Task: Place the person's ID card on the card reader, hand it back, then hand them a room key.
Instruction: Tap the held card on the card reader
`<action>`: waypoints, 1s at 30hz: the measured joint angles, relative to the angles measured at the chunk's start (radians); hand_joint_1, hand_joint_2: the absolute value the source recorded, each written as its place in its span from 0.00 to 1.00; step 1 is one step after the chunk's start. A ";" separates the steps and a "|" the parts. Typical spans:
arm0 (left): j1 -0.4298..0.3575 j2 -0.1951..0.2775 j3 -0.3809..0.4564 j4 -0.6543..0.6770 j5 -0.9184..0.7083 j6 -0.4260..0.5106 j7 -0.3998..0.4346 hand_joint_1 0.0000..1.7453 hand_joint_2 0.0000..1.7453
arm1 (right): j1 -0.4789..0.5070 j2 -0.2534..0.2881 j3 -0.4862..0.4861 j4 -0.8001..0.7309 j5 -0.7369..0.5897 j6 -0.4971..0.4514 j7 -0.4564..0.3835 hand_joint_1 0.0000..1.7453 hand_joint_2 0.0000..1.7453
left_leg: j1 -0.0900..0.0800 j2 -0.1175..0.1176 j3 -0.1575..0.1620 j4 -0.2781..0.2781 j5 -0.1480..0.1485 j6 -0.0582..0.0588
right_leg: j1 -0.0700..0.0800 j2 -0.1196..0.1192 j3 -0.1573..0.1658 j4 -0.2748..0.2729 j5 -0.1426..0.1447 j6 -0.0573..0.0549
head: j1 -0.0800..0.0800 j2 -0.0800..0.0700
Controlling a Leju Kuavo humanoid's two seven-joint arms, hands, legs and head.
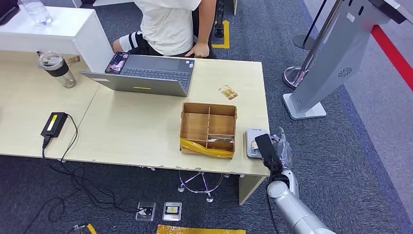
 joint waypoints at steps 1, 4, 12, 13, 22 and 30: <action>0.000 0.000 0.000 0.000 -0.001 -0.002 0.000 0.00 1.00 | 0.000 0.000 -0.002 0.002 -0.008 0.000 -0.003 1.00 1.00 | 0.000 0.000 0.000 0.000 0.000 0.000 | 0.000 0.000 0.000 0.000 0.000 0.000 | 0.000 0.000; 0.000 0.000 0.000 0.001 -0.004 -0.008 0.000 0.00 1.00 | 0.000 0.000 -0.011 0.006 -0.025 0.000 -0.012 1.00 1.00 | 0.000 0.000 0.000 0.000 0.000 0.000 | 0.000 0.000 0.000 0.000 0.000 0.000 | 0.000 0.000; 0.000 0.000 0.000 0.002 -0.004 -0.010 0.000 0.00 1.00 | -0.001 0.000 -0.013 0.007 -0.029 0.000 -0.014 1.00 1.00 | 0.000 0.000 0.000 0.000 0.000 0.000 | 0.000 0.000 0.000 0.000 0.000 0.000 | 0.000 0.000; 0.000 0.000 0.000 0.002 -0.004 -0.010 0.000 0.00 1.00 | -0.001 0.000 -0.013 0.007 -0.030 0.000 -0.015 1.00 1.00 | 0.000 0.000 0.000 0.000 0.000 0.000 | 0.000 0.000 0.000 0.000 0.000 0.000 | 0.000 0.000; 0.002 0.000 0.000 0.006 -0.014 0.005 -0.017 0.00 1.00 | -0.069 -0.024 -0.095 -0.147 -0.234 -0.027 -0.059 1.00 1.00 | 0.000 0.000 0.000 0.000 0.001 0.001 | 0.000 0.000 0.000 0.000 0.001 0.000 | 0.000 0.000; 0.004 -0.013 -0.001 0.009 -0.051 -0.007 -0.043 0.00 1.00 | -0.236 -0.030 -0.142 -0.603 -0.018 0.039 0.024 1.00 1.00 | 0.000 0.000 -0.001 0.000 0.001 0.000 | 0.000 0.000 -0.001 0.003 0.001 0.000 | 0.000 0.000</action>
